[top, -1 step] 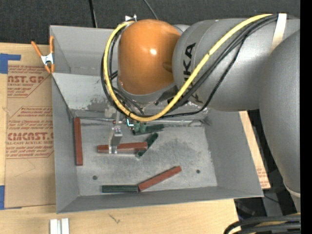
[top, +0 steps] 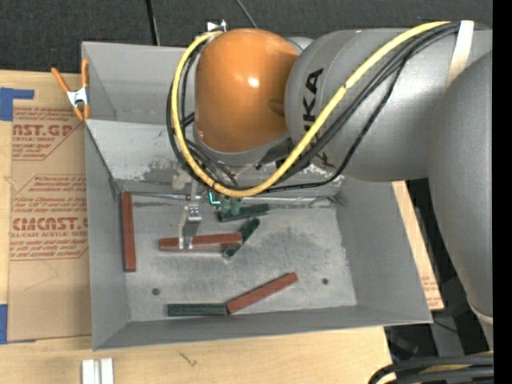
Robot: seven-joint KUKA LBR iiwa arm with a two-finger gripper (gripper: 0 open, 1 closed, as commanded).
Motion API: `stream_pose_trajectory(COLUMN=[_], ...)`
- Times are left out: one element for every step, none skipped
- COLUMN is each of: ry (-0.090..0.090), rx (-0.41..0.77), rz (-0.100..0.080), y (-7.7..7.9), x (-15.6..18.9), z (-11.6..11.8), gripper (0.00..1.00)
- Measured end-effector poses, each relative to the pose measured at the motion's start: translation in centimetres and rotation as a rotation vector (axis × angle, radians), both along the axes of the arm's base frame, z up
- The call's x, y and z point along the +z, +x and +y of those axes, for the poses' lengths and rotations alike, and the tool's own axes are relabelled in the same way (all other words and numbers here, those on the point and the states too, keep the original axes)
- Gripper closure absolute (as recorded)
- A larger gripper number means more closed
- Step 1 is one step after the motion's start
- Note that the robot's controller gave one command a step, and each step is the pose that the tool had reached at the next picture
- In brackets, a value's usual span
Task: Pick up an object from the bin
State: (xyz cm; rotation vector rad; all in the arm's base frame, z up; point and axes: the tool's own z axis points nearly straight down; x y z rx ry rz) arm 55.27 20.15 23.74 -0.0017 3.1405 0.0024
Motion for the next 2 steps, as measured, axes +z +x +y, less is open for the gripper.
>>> stream_pose_trajectory(ry=[0.000,0.001], rx=[0.078,0.107], rz=[-0.005,-0.005], y=[-1.1,-0.8], x=[-4.6,-10.5], z=[-1.3,-1.9], gripper=[0.00,0.00])
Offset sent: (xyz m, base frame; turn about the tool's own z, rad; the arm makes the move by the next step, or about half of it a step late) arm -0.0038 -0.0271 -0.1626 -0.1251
